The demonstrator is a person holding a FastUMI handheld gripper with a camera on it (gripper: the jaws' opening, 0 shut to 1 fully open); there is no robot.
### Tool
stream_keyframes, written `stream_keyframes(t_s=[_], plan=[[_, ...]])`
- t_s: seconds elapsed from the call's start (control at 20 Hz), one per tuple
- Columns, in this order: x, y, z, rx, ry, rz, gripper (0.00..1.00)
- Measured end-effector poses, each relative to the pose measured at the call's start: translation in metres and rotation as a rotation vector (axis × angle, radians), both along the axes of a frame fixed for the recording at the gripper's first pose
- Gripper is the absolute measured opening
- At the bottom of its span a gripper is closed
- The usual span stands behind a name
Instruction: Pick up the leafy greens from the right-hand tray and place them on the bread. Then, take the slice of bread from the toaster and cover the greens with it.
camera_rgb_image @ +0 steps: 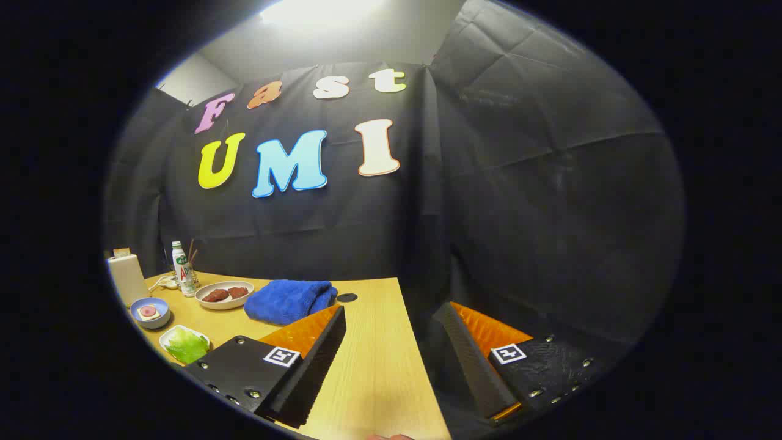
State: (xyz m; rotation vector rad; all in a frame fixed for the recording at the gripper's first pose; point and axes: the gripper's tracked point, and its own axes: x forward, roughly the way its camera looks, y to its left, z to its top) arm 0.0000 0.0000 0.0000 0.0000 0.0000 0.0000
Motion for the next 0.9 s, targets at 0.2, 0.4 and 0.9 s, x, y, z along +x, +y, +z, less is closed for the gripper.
stream_keyframes(t_s=[0.2,0.4,0.9], plan=[[-0.038,0.08,0.035,-0.057,-0.061,0.03,0.98],[-0.059,0.155,0.041,-0.074,-0.032,0.106,0.98],[-0.077,0.249,0.02,-0.149,0.142,0.218,0.98]])
